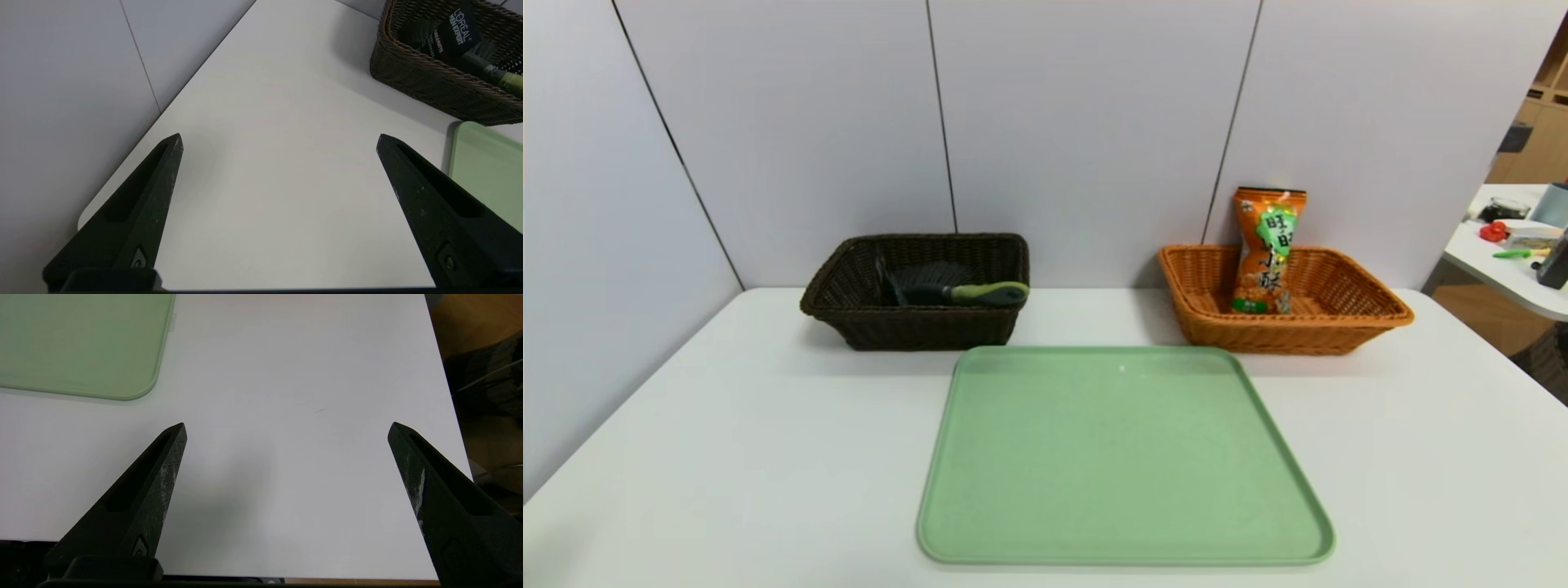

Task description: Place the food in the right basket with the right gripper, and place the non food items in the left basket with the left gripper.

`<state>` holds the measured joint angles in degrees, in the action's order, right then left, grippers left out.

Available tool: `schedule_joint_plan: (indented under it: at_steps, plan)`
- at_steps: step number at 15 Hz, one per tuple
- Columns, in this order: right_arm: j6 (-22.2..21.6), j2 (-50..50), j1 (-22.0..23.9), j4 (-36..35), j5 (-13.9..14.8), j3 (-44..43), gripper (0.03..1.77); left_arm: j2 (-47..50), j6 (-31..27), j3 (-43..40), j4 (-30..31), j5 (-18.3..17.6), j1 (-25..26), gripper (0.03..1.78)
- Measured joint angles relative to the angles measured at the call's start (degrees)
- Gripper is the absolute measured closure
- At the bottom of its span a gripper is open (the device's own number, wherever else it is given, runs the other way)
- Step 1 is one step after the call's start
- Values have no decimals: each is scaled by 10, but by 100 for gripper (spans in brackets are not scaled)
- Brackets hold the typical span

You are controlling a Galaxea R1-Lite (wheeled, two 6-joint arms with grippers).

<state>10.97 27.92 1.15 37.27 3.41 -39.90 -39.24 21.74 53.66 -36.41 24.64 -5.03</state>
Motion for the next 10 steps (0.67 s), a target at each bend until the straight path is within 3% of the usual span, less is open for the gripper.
schedule_joint_plan:
  at_steps: [5, 10]
  plan:
    - [0, -82, 2, 58, 2, -1, 10, 77, -2, -59, 3, -3, 15, 12]
    - [-19, -139, 5, 72, 2, -7, 10, 162, -11, -134, 49, -31, 44, 12]
